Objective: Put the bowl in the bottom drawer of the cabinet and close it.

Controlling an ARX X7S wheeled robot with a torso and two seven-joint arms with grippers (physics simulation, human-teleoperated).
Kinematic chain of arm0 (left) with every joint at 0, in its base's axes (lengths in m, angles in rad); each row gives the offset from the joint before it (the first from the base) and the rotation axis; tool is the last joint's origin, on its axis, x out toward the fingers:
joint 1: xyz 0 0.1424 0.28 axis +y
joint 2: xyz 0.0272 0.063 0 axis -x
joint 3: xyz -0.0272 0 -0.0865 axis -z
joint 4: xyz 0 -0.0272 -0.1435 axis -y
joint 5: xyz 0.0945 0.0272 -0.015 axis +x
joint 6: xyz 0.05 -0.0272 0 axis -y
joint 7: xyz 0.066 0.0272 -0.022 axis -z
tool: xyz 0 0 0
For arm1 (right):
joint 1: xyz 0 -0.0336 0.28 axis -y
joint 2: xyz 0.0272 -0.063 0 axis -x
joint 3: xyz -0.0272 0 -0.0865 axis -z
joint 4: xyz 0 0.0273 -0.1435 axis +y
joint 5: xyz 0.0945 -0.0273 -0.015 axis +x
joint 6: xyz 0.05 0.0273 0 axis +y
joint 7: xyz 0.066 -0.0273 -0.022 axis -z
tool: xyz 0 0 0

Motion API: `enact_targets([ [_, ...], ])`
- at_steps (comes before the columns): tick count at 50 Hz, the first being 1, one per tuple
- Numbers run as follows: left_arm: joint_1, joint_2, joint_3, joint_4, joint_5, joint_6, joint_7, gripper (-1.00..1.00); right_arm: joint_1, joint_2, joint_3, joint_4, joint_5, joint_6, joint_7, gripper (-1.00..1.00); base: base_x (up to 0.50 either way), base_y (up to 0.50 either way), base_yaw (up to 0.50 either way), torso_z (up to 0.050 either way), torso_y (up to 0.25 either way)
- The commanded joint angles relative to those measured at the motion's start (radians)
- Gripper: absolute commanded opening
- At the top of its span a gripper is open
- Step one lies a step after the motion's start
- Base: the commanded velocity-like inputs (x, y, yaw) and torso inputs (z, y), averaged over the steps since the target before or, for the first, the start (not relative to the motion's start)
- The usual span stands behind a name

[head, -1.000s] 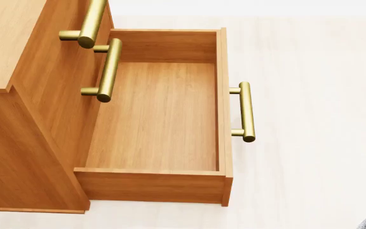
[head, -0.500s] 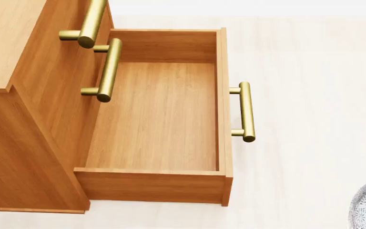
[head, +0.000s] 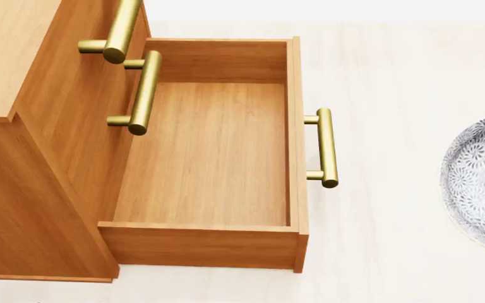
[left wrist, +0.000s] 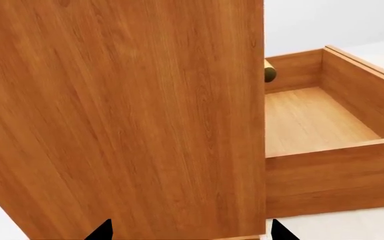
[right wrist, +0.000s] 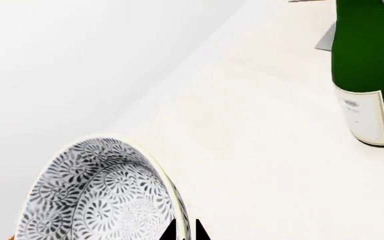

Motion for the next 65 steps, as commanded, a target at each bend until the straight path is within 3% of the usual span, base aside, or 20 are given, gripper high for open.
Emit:
enact_targets([
  [1,0.016,0.025,-0.034,0.036,-0.032,0.031,0.051,1.0,0.235,0.014,-0.08,0.018,0.051,0.051,0.094,-1.0,0.0,0.0,0.0,0.0,0.0],
  [26,0.022,0.017,-0.043,0.031,-0.043,0.045,0.046,1.0,0.685,-0.075,-0.414,0.167,-0.03,0.14,0.254,-1.0,0.0,0.0,0.0,0.0,0.0],
  [43,0.021,0.014,-0.046,0.028,-0.051,0.051,0.044,1.0,0.964,-0.148,-0.618,0.443,-0.085,0.311,0.451,-1.0,0.0,0.0,0.0,0.0,0.0],
  [57,0.024,0.01,-0.054,0.021,-0.062,0.061,0.043,1.0,1.124,-0.231,-0.73,0.633,-0.113,0.382,0.437,-1.0,0.0,0.0,0.0,0.0,0.0],
  [65,0.024,0.01,-0.052,0.016,-0.065,0.064,0.045,1.0,1.223,-0.254,-0.879,0.734,-0.191,0.437,0.324,-1.0,0.0,0.0,0.0,0.0,0.0],
])
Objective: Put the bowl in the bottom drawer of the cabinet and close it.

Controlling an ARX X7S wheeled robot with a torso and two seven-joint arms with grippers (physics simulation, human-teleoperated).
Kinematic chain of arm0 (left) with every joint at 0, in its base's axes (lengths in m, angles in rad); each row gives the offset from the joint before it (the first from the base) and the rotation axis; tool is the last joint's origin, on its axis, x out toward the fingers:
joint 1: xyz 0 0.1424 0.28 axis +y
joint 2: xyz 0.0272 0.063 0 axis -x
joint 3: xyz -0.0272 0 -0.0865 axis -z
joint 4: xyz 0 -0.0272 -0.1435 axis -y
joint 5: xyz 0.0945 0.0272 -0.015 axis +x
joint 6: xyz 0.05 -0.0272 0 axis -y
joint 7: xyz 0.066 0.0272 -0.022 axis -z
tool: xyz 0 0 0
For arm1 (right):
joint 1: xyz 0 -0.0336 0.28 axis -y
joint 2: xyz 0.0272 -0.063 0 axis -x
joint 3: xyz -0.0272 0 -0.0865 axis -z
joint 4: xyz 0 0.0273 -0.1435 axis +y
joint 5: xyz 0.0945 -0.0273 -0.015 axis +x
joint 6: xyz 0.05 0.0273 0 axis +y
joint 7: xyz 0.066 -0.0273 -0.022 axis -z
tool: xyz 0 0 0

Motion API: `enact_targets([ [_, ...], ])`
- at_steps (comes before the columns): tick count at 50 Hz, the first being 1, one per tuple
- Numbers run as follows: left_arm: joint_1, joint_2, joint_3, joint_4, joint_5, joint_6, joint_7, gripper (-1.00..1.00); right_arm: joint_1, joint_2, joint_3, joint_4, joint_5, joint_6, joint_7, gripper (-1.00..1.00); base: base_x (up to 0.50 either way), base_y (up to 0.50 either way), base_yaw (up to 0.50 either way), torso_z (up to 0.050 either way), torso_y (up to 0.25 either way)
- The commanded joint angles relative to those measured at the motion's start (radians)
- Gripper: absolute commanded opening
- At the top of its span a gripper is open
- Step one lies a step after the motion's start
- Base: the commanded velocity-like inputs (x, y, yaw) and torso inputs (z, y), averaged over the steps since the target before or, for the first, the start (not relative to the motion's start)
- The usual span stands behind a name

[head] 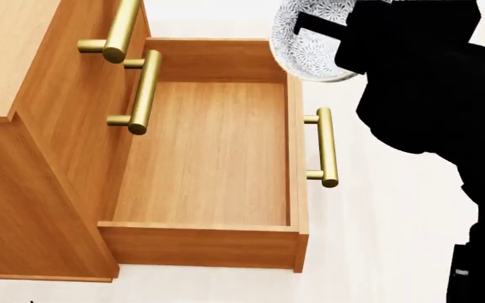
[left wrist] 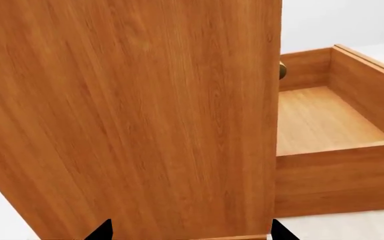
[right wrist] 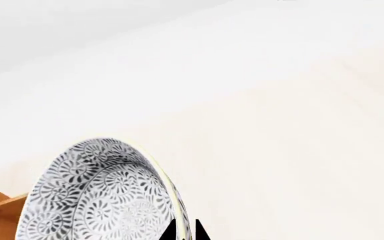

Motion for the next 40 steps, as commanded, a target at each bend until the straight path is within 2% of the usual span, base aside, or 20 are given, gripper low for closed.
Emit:
enact_targets([
  [1,0.016,0.027,-0.033,0.034,-0.035,0.032,0.053,1.0,0.148,-0.074,-0.126,0.153,-0.061,0.088,-0.136,-1.0,0.0,0.0,0.0,0.0,0.0],
  [4,0.016,0.028,-0.031,0.031,-0.034,0.033,0.054,1.0,0.188,-0.07,-0.213,0.165,-0.107,0.118,-0.195,-1.0,0.0,0.0,0.0,0.0,0.0],
  [11,0.012,0.03,-0.025,0.027,-0.033,0.032,0.055,1.0,0.238,-0.115,-0.255,0.274,-0.144,0.094,-0.245,-1.0,0.0,0.0,0.0,0.0,0.0],
  [12,0.013,0.029,-0.027,0.028,-0.032,0.034,0.055,1.0,0.253,-0.121,-0.294,0.289,-0.172,0.094,-0.27,-1.0,0.0,0.0,0.0,0.0,0.0],
  [25,0.012,0.026,-0.031,0.028,-0.041,0.038,0.051,1.0,0.311,-0.191,-0.359,0.438,-0.22,0.081,-0.314,-1.0,0.0,0.0,0.0,0.0,0.0],
  [32,0.02,0.017,-0.043,0.04,-0.046,0.042,0.045,1.0,0.34,-0.234,-0.331,0.527,-0.205,0.09,-0.263,-1.0,0.0,0.0,0.0,0.0,0.0],
  [40,0.027,0.011,-0.052,0.043,-0.057,0.049,0.043,1.0,0.312,-0.255,-0.336,0.503,-0.189,0.087,-0.241,-1.0,0.0,0.0,0.0,0.0,0.002],
])
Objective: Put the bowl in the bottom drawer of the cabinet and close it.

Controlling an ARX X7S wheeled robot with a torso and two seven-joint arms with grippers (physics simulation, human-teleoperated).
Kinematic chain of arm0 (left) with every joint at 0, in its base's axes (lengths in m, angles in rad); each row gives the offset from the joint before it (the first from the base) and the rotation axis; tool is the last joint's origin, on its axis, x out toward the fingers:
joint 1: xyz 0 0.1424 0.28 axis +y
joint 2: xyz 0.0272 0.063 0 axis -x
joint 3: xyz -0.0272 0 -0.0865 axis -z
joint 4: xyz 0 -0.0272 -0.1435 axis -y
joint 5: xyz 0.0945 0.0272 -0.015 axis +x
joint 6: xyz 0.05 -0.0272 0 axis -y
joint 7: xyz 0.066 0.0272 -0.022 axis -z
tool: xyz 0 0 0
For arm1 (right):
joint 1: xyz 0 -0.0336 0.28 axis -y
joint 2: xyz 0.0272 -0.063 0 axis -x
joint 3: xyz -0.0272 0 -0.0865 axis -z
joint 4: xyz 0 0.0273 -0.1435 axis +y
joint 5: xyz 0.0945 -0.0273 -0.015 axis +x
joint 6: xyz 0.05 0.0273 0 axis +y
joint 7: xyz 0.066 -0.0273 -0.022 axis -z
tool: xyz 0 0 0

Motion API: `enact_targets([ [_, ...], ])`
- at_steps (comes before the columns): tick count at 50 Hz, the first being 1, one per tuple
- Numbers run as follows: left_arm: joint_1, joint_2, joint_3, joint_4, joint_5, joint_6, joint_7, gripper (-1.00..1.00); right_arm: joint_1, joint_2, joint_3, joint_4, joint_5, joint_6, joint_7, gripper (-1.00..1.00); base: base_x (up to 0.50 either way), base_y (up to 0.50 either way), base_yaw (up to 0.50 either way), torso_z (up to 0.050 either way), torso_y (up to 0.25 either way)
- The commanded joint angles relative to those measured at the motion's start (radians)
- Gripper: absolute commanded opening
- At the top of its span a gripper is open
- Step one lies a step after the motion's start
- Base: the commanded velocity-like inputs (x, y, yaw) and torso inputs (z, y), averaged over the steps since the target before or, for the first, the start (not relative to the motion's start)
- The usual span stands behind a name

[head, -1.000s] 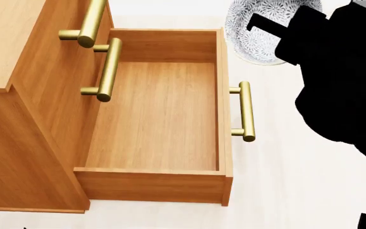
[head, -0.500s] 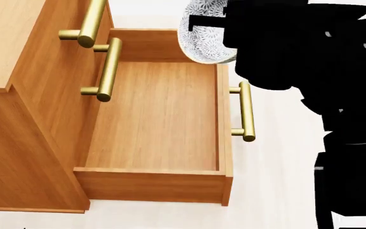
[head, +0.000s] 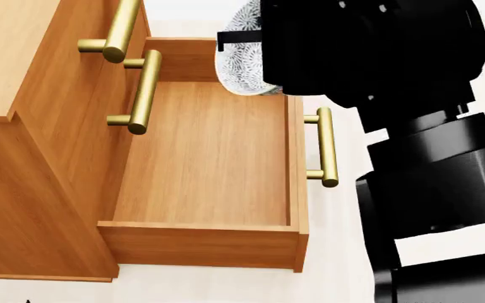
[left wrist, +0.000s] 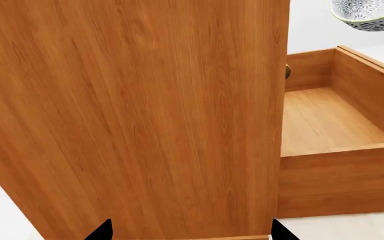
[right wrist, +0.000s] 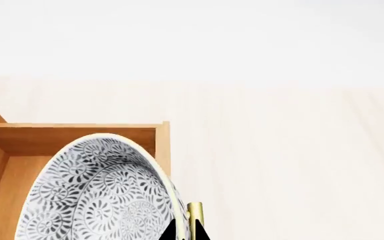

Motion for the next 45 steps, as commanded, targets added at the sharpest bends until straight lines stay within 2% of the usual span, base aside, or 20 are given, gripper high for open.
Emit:
enact_targets([
  [1,0.023,0.02,-0.044,0.047,-0.04,0.034,0.048,1.0,0.015,-0.068,0.007,0.054,-0.006,0.021,-0.027,-1.0,0.0,0.0,0.0,0.0,0.0],
  [20,0.027,0.018,-0.041,0.039,-0.034,0.056,0.055,1.0,-0.069,-0.075,-0.013,0.022,0.011,-0.004,-0.007,-1.0,0.0,0.0,0.0,0.0,0.0],
  [45,0.02,0.017,-0.028,0.038,-0.032,0.051,0.053,1.0,-0.143,-0.071,-0.044,-0.028,0.028,-0.08,-0.073,-1.0,0.0,0.0,0.0,0.0,0.0],
])
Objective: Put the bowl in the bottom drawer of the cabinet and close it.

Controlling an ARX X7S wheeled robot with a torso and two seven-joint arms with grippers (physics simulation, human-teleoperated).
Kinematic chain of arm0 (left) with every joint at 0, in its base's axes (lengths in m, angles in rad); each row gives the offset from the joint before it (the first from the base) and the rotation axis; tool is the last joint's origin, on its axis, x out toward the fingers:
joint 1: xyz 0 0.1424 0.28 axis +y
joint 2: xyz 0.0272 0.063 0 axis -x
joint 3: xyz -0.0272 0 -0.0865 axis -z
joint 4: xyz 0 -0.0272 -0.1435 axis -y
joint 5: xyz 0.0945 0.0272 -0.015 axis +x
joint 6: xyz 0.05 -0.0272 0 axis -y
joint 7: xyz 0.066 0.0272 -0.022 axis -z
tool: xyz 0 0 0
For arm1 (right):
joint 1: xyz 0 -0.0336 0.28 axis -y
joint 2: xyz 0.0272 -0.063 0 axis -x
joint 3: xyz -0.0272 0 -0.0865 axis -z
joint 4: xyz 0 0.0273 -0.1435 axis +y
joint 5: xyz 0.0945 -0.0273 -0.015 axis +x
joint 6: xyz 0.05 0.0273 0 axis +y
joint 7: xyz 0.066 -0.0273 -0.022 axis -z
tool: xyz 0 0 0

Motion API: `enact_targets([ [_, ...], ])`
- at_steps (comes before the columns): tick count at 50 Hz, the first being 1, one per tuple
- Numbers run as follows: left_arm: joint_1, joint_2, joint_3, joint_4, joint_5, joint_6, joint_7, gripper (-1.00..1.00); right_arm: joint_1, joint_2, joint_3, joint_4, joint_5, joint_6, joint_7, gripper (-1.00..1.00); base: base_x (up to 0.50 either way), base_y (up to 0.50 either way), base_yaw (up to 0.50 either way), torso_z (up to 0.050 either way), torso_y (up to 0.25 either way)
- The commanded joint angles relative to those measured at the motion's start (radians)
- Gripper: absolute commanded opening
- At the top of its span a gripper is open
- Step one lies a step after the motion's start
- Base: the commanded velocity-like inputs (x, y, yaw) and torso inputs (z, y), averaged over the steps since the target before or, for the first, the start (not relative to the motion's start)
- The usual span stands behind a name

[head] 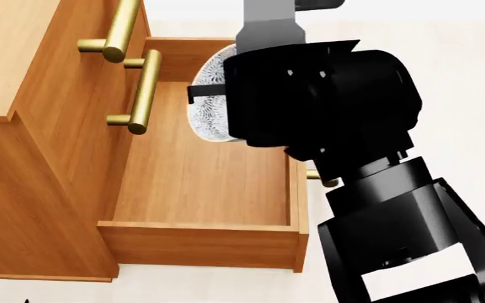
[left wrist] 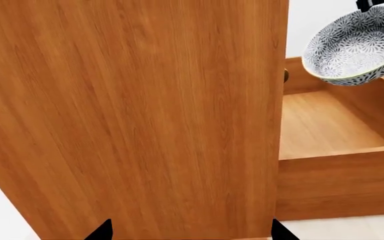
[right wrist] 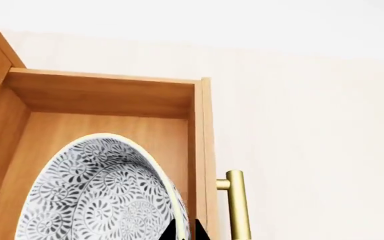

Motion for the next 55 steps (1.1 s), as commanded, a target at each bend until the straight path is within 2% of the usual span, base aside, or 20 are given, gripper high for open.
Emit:
enact_targets([
  [1,0.013,0.026,-0.031,0.041,-0.032,0.026,0.051,1.0,-0.02,-0.022,0.016,-0.013,0.002,-0.012,-0.077,-1.0,0.0,0.0,0.0,0.0,0.0],
  [55,0.013,0.016,-0.031,0.038,-0.041,0.037,0.042,1.0,-0.096,-0.048,-0.03,0.025,0.067,-0.167,-0.159,-1.0,0.0,0.0,0.0,0.0,0.0],
])
